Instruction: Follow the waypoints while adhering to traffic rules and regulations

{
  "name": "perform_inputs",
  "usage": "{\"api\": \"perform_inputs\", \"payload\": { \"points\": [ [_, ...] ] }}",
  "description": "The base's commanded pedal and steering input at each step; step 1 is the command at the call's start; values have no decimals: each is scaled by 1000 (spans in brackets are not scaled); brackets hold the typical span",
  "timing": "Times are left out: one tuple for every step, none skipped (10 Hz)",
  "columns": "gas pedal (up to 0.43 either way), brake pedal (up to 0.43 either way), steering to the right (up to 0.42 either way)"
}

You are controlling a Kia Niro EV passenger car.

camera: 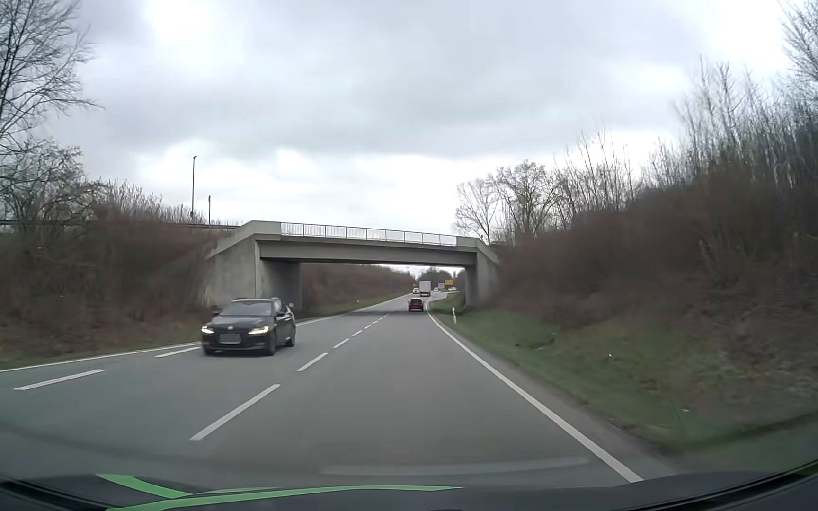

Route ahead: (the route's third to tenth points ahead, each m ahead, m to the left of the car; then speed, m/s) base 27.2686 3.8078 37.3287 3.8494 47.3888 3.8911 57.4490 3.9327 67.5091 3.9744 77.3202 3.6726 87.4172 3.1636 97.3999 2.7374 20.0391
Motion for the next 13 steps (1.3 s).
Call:
{"api": "perform_inputs", "payload": {
  "points": [
    [169, 0, 3],
    [169, 0, 3],
    [169, 0, 3],
    [169, 0, 3],
    [169, 0, 3],
    [169, 0, 3],
    [169, 0, 3],
    [169, 0, 3],
    [169, 0, 3],
    [157, 0, 3],
    [157, 0, 2],
    [157, 0, 2],
    [157, 0, 3]
  ]
}}
